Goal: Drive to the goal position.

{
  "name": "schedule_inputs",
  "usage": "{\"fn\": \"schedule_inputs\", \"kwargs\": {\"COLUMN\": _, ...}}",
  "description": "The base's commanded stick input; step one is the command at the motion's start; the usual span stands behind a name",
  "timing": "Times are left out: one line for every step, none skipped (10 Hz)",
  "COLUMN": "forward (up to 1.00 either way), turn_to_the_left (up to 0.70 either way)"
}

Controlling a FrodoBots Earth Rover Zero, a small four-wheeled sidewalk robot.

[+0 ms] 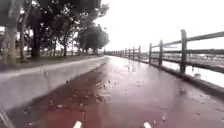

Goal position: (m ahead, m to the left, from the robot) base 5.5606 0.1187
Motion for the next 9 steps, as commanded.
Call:
{"fn": "schedule_inputs", "kwargs": {"forward": 0.50, "turn_to_the_left": -0.50}}
{"fn": "schedule_inputs", "kwargs": {"forward": 0.50, "turn_to_the_left": -0.50}}
{"fn": "schedule_inputs", "kwargs": {"forward": 0.50, "turn_to_the_left": -0.21}}
{"fn": "schedule_inputs", "kwargs": {"forward": 0.50, "turn_to_the_left": 0.00}}
{"fn": "schedule_inputs", "kwargs": {"forward": 0.50, "turn_to_the_left": 0.00}}
{"fn": "schedule_inputs", "kwargs": {"forward": 0.50, "turn_to_the_left": 0.00}}
{"fn": "schedule_inputs", "kwargs": {"forward": 0.50, "turn_to_the_left": 0.00}}
{"fn": "schedule_inputs", "kwargs": {"forward": 0.50, "turn_to_the_left": 0.00}}
{"fn": "schedule_inputs", "kwargs": {"forward": 0.50, "turn_to_the_left": 0.00}}
